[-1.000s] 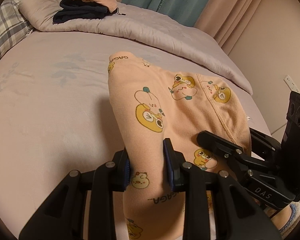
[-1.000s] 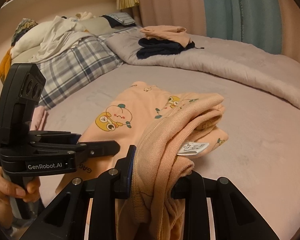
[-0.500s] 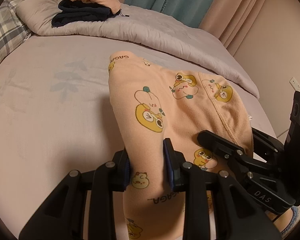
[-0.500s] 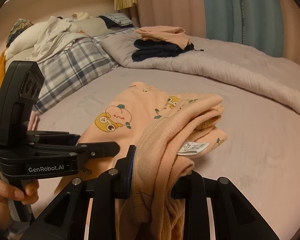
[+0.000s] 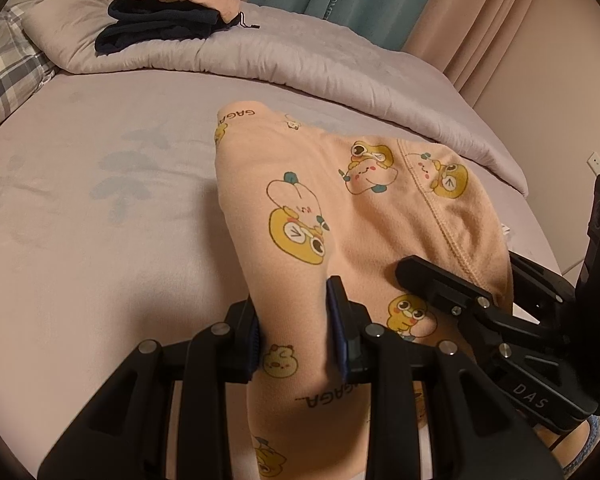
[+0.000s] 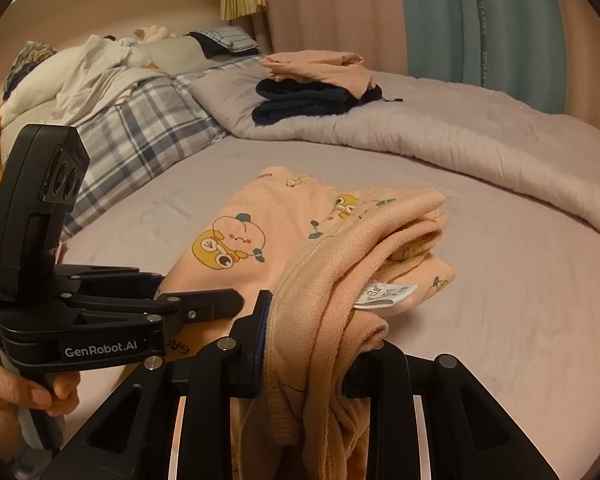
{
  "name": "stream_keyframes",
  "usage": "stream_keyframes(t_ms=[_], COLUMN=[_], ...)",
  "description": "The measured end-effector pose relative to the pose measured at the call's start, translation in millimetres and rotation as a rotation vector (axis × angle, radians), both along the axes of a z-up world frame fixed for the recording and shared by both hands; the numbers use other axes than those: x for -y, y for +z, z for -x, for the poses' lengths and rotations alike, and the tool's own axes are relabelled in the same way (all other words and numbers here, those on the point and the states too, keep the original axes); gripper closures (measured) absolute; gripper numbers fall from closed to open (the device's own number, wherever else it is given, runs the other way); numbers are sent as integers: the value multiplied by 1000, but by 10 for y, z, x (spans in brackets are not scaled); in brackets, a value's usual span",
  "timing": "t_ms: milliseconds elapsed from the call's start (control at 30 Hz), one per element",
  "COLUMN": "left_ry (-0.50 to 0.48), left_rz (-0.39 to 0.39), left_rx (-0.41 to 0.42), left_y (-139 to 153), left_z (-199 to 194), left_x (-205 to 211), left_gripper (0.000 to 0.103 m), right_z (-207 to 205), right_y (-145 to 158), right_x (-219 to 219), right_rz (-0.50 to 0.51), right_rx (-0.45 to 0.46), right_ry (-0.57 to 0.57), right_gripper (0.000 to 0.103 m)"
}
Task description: Fold small clothes
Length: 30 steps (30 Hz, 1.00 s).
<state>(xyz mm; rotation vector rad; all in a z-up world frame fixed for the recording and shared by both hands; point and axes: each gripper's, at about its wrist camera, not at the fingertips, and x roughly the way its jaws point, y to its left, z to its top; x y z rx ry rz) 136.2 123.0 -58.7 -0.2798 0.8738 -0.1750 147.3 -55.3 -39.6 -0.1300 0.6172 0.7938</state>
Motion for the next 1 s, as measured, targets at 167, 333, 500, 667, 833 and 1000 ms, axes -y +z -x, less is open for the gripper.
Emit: stream_keyframes(t_ms=[167,333,500,667,833,1000], left_ry=[-1,-1,1,2,3,5], left_rz=[-3,-5,-10,-13,-12,-14], left_rx=[-21,-44,-67,-88,-111,-132], left_y=[-74,-139,-205,-276,-373,-457], left_z=[-84,-148,-189,-227,-262,-293], left_x=[16,23,22,13,4,9], left_gripper=[74,74,74,74,73,73], right_z=[-64,-128,-166,-208,-286,-348], right_y=[-49,-102,-157,-211,-291,-390], right_x=[-17,-45,-75,-111,-127,-142], right_rz=[7,15,25,33,32,37], right_rx=[-11,-34,-55,-75,-121,-167], right_ry=[-8,-14,-15,-15,-15,-18], right_gripper=[74,74,74,74,74,74])
